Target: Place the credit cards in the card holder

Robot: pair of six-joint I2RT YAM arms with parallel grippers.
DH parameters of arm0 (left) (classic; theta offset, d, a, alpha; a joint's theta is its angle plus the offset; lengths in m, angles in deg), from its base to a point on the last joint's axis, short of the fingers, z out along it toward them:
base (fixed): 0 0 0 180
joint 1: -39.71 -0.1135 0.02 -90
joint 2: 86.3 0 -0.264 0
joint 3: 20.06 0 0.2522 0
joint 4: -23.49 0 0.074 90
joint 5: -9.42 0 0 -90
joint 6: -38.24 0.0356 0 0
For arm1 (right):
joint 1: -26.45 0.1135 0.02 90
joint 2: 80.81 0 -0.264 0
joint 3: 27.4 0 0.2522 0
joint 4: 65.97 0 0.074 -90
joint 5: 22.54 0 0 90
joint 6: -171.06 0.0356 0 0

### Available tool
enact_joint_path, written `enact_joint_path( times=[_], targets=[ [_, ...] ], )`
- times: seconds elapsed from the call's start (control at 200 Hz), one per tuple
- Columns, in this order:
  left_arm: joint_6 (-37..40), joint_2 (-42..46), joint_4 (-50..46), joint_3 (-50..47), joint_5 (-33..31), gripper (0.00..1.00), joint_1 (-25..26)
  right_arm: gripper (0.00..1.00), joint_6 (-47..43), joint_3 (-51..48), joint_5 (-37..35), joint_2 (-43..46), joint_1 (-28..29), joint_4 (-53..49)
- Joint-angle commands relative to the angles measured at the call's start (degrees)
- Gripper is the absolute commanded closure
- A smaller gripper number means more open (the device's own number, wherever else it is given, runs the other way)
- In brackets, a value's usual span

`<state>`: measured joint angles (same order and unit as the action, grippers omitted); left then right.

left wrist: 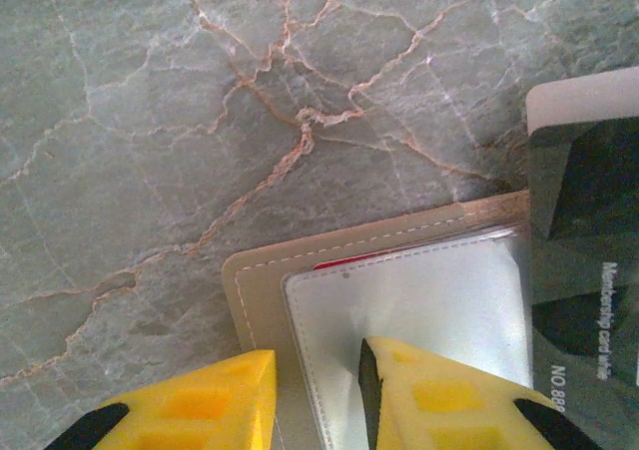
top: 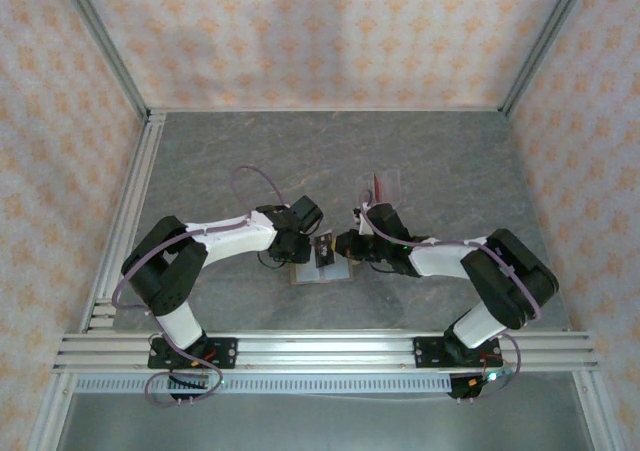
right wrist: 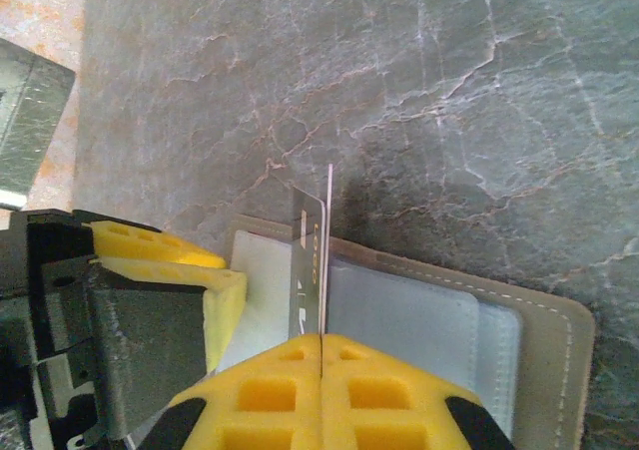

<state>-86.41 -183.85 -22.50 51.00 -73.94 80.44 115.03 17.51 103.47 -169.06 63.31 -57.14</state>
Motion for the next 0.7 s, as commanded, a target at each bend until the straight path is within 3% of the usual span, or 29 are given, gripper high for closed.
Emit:
enact_joint_path(
  times=[0.0,0.345,0.696],
  targets=[
    [-0.85,-0.66,-2.17,-0.06,-1.71,0.70,-0.05,1.00,1.49,-1.01,2.57,1.46,1.02,2.12],
    [-1.12,0.26,-1.70,-1.18,-1.71,0.70,0.13,1.00,3.51,0.10,4.81,1.11,1.02,3.43],
    [-0.50,0.81,-1.87,-1.32,-1.89,0.70,0.14,1.00,1.58,2.45,2.74,0.01,2.75,-0.79]
  ],
)
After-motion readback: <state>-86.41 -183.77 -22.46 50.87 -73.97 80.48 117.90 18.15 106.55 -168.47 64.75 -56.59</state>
